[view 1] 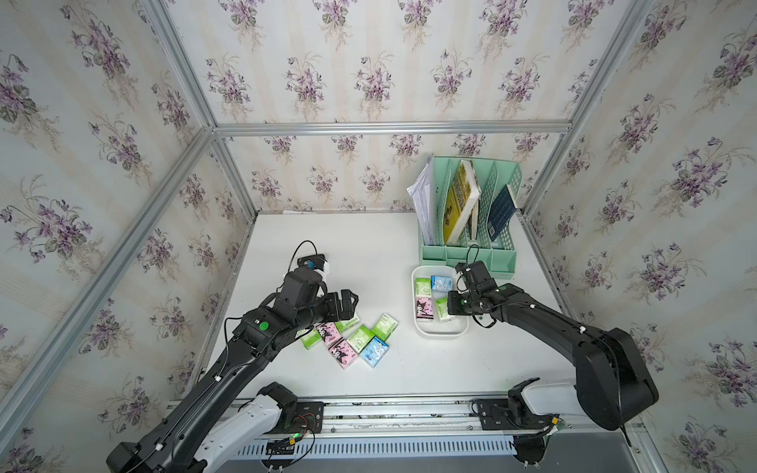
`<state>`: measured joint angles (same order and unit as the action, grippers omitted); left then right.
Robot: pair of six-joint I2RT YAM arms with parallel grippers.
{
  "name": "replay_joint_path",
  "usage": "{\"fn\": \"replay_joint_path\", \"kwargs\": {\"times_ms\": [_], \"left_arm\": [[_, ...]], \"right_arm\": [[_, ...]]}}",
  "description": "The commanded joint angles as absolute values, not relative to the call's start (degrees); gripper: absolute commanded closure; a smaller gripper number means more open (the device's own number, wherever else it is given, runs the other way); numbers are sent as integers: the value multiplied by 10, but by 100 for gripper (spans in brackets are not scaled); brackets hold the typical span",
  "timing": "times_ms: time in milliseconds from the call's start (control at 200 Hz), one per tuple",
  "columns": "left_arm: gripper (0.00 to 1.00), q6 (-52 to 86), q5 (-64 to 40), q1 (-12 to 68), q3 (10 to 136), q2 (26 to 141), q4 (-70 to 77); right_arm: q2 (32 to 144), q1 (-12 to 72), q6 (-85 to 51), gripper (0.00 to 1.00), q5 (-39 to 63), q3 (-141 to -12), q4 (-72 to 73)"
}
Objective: Put the pocket tissues into the storage box
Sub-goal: Place the pocket tissues in the storage box.
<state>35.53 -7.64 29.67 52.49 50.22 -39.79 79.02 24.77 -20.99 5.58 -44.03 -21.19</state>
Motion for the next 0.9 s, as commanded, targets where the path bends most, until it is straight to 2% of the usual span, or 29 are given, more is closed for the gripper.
{"fn": "replay_joint_path", "kwargs": {"times_ms": [0, 824, 894], "left_arm": [[1, 356, -69, 297, 524, 499, -402], [1, 351, -57, 297, 514, 490, -410], [1, 352, -57, 297, 514, 490, -412]], "right_arm": [[801, 247, -229, 100, 47, -442, -178], [870, 243, -272, 100, 59, -463, -117], [879, 244, -273, 97, 68, -465, -112]]}}
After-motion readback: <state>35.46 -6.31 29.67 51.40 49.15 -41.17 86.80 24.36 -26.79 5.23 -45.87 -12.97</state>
